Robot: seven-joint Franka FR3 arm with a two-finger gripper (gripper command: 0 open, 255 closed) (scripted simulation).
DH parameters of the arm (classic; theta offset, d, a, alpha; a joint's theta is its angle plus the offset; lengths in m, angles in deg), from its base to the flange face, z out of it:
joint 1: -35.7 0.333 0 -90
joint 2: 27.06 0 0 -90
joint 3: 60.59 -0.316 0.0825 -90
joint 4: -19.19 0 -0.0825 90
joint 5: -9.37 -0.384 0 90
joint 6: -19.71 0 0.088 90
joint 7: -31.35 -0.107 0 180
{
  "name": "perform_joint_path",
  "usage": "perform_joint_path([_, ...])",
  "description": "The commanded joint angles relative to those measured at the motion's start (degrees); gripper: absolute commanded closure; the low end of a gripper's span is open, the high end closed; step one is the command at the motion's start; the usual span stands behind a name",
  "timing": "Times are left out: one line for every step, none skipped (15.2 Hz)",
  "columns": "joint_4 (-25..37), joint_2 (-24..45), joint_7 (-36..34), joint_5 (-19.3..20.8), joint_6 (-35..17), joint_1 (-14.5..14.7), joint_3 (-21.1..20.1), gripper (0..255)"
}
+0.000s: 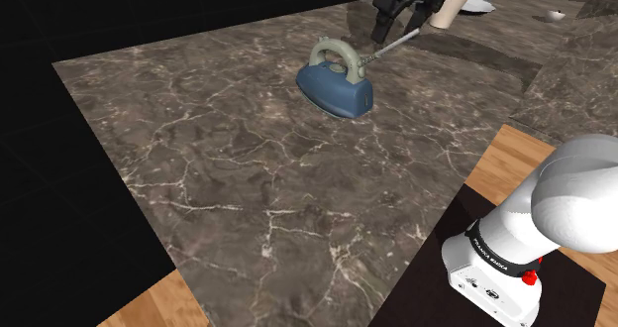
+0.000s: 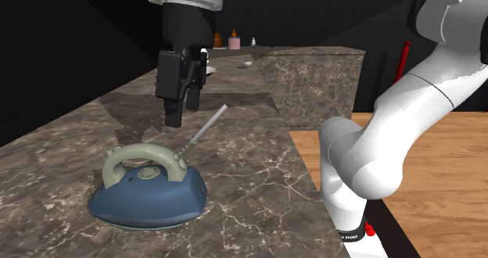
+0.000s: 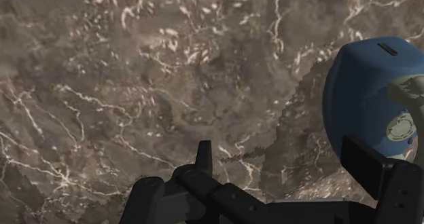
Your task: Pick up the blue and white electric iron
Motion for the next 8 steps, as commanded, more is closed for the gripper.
perform_joint_path([2.47,1.17,-2.27,-0.51,0.55,0.65,-2.43,0])
perform_joint_path([3.72,2.03,-3.36,-0.68,0.58,0.9,-3.69,0])
perform_joint_path([5.01,2.93,-4.45,-0.81,0.62,1.11,-4.96,0])
perform_joint_path([6.36,3.88,-5.56,-0.88,0.66,1.3,-6.24,0])
perform_joint_path([7.75,4.87,-6.68,-0.9,0.72,1.46,-7.53,0])
perform_joint_path([9.2,5.92,-7.81,-0.86,0.78,1.59,-8.83,0])
perform_joint_path([10.7,7.01,-8.95,-0.77,0.86,1.68,-10.15,0])
perform_joint_path([12.02,7.97,-9.93,-0.64,0.94,1.74,-11.29,0])
